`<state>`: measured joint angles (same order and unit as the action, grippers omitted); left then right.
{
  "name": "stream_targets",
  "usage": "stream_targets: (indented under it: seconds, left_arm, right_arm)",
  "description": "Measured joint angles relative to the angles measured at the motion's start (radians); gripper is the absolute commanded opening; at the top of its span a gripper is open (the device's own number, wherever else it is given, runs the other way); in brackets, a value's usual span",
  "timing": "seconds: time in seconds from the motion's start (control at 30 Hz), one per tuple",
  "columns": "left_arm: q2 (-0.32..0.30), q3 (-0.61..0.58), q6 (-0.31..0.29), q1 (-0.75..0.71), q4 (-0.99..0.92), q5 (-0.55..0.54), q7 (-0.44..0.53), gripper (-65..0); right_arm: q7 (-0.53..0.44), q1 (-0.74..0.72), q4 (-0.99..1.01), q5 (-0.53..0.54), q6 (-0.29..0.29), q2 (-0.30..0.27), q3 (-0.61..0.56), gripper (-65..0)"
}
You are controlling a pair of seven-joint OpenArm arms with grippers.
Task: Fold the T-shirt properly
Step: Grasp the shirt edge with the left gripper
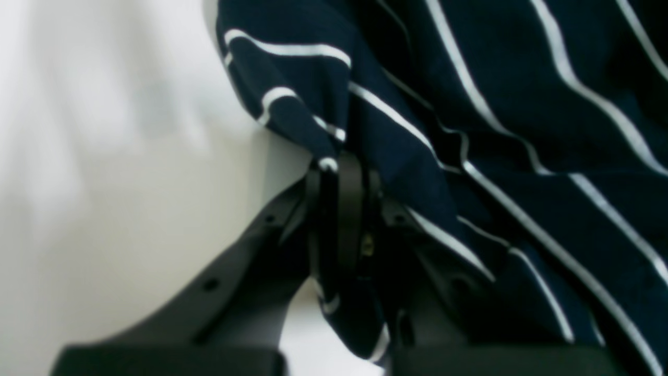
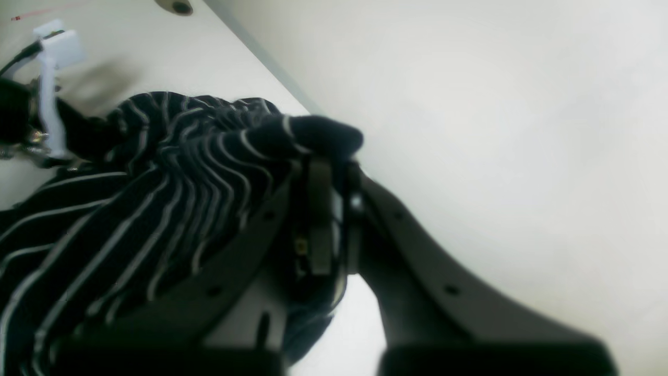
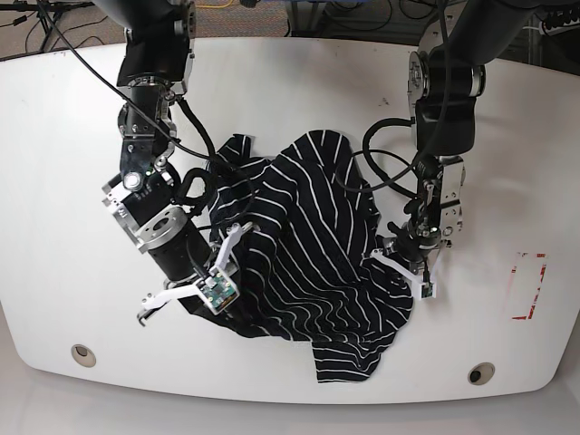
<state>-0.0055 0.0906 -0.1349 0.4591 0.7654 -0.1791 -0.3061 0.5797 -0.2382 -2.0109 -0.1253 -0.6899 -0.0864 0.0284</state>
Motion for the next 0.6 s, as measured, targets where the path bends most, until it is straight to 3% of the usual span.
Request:
stream_targets:
  seconds: [0.2,0.6]
  left_arm:
    - [-0.006,0.034,-0.001,-0.084,0.164,0.001,-0.045,-65.0]
    - [-0.140,0.009,0.003,-0.191,0.573,0.010,-0.064,-65.0]
  right_arm:
    - [0.001,-0.003,0.001,0.002,0.000,-0.003,0.089,-65.0]
    - [-0.006,-0.128,0.046,0.007,-0.003,-0.018,0.157,-64.8]
